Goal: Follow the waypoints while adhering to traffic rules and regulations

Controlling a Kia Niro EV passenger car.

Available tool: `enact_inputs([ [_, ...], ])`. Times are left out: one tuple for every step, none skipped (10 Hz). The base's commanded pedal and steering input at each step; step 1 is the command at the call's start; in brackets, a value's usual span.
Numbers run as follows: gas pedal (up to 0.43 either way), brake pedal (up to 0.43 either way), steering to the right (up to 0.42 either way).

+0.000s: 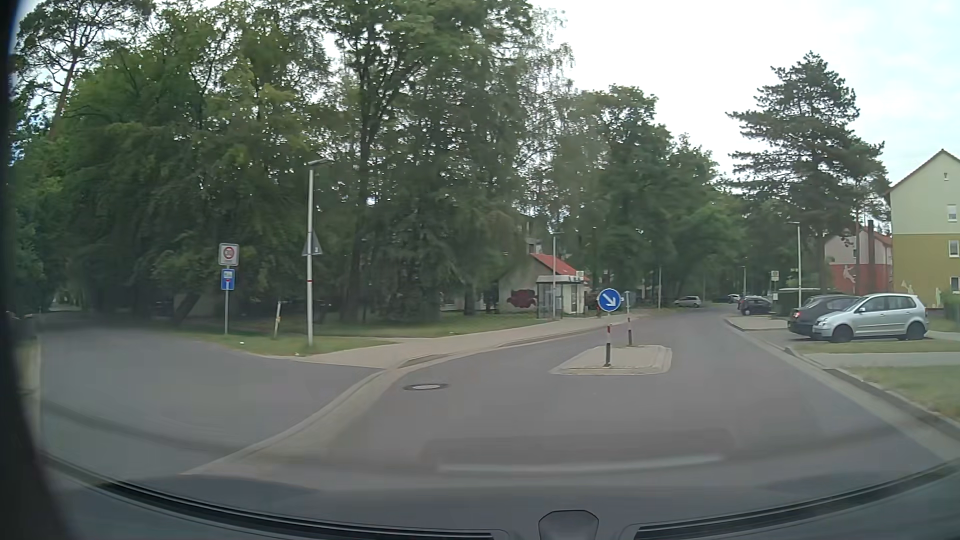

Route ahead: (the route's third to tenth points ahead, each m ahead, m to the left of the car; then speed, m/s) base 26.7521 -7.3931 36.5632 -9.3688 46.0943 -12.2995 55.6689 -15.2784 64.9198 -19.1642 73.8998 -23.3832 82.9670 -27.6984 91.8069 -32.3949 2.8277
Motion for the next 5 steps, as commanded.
enact_inputs([
  [0.13,0.006,0.565],
  [0.13,0.006,0.534],
  [0.13,0.006,0.51],
  [0.13,0.006,0.481],
  [0.13,0.006,0.439],
])
